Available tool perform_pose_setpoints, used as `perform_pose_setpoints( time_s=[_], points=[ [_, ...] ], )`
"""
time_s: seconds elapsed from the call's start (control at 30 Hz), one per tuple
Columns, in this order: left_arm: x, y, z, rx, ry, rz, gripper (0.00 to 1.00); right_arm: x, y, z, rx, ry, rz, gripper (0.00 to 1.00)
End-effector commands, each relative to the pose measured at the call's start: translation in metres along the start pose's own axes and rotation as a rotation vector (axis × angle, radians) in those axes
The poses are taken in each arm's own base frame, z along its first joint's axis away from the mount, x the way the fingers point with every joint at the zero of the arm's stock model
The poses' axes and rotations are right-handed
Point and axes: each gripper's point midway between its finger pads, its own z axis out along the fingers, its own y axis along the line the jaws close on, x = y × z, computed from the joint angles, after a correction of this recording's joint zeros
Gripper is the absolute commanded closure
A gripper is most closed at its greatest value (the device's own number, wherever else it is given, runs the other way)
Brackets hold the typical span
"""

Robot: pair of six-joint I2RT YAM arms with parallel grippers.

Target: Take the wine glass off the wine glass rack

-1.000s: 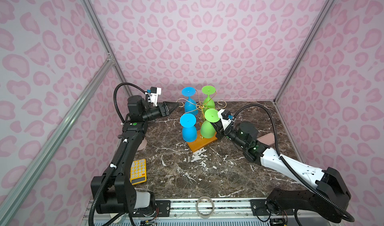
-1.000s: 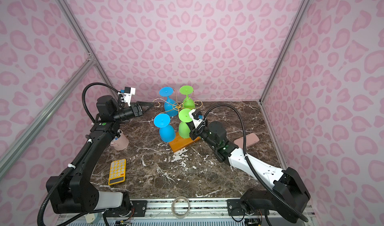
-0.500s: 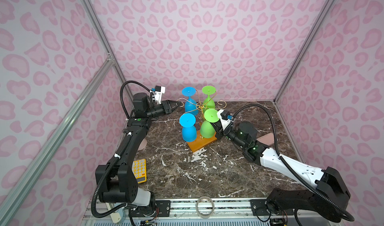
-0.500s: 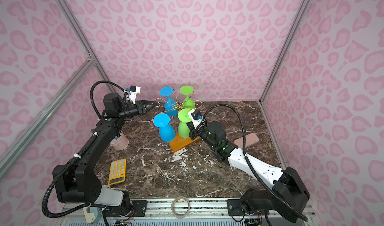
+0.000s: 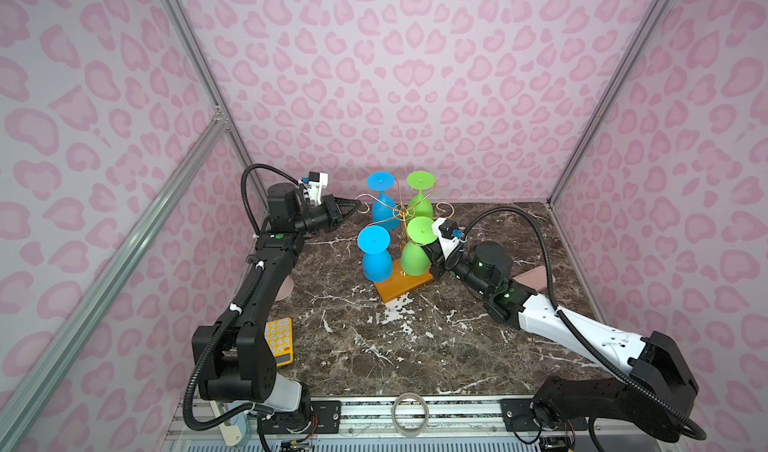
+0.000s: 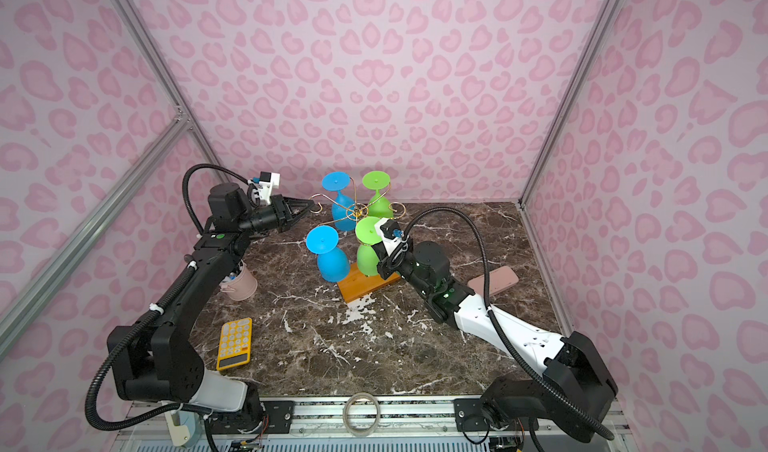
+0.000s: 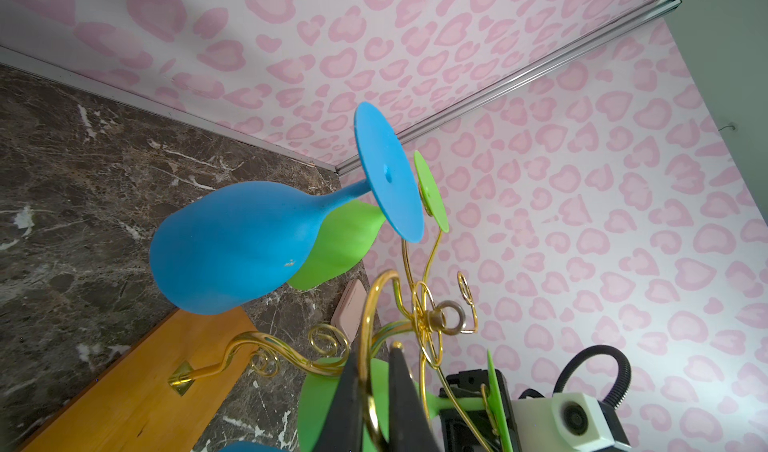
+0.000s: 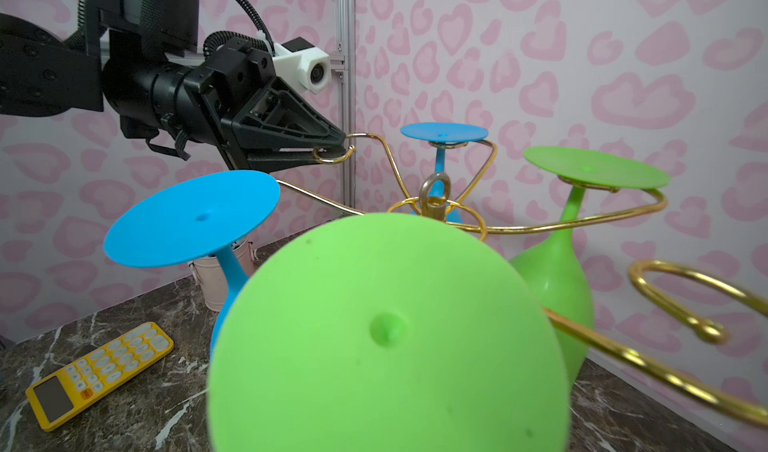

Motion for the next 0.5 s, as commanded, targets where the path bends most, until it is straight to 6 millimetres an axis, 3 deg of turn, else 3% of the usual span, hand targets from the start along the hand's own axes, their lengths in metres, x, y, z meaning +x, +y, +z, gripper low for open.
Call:
perform_pose_setpoints(
  time_s=[0.0, 0.47],
  points=[
    [-0.0028, -0.0191, 0.0042, 0.066, 0.001, 0.227, 0.97, 0.0140, 0.0067, 0.0035, -0.031, 0.052, -0.031, 1.00],
    [-0.0027, -0.0194, 0.0055, 0.063, 0.004, 0.214, 0.97, 0.0221, 0.0164, 0.0093, -0.056, 0.088, -0.104, 1.00]
  ],
)
